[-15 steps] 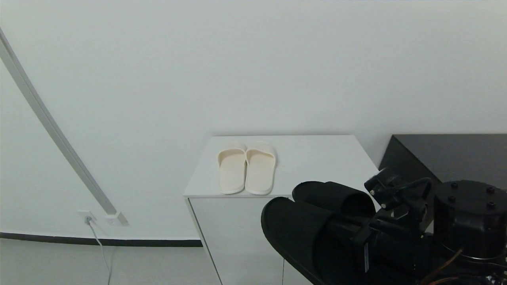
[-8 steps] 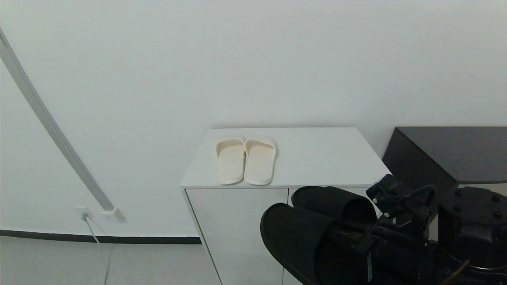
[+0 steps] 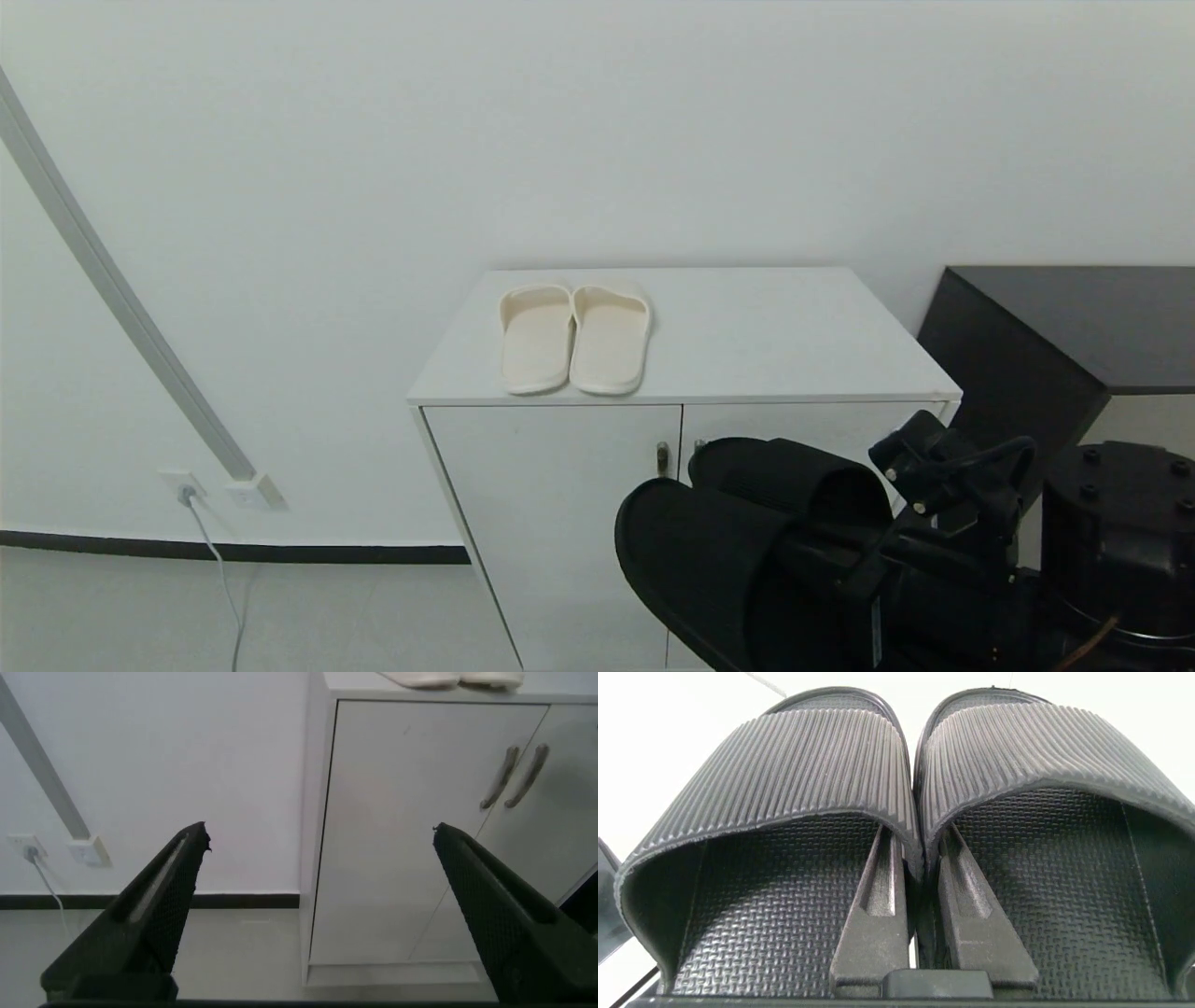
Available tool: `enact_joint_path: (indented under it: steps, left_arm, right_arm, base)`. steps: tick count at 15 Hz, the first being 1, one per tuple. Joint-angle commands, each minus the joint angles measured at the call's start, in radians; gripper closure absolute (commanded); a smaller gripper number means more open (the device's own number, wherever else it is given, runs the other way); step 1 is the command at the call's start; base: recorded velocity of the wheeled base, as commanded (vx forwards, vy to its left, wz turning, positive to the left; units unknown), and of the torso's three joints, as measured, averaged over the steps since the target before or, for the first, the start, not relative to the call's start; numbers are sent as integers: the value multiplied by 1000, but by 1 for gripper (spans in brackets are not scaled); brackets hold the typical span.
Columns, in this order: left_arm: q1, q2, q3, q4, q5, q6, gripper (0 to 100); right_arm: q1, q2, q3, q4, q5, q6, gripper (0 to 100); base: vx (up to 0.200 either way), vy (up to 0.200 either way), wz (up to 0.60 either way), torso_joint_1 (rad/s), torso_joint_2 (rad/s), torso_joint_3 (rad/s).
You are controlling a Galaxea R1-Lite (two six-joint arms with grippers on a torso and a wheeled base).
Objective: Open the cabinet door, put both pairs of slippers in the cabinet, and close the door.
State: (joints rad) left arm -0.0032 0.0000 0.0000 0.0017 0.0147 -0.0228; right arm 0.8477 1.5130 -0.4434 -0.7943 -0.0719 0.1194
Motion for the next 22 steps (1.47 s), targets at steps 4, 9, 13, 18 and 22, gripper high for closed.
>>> enact_joint_path:
  steps: [4, 9, 13, 18, 22]
  left_arm:
    - [0, 2, 0, 0, 1, 0, 0]
    - [-1, 2, 0, 0, 1, 0, 0]
    - [0, 2, 0, 0, -1, 10, 0]
    - [-1, 2, -2, 3, -12, 17, 0]
    - [-1, 8, -2, 3, -13, 20, 0]
  right_arm:
    - [1, 0, 3, 0, 0, 0, 100]
    - [1, 0, 5, 0, 0, 0, 100]
    - [-1, 0, 5, 0, 0, 0, 100]
    - [1, -8, 5, -2, -2, -1, 100]
    - [-1, -20, 11, -2, 0, -12, 100]
  base:
    - [0, 0, 0, -216, 544, 319]
    - [0, 0, 0, -194, 515, 319]
    - [0, 0, 0, -168, 487, 328]
    - [0, 0, 0, -129, 462, 338]
    - [0, 0, 0, -76, 450, 367]
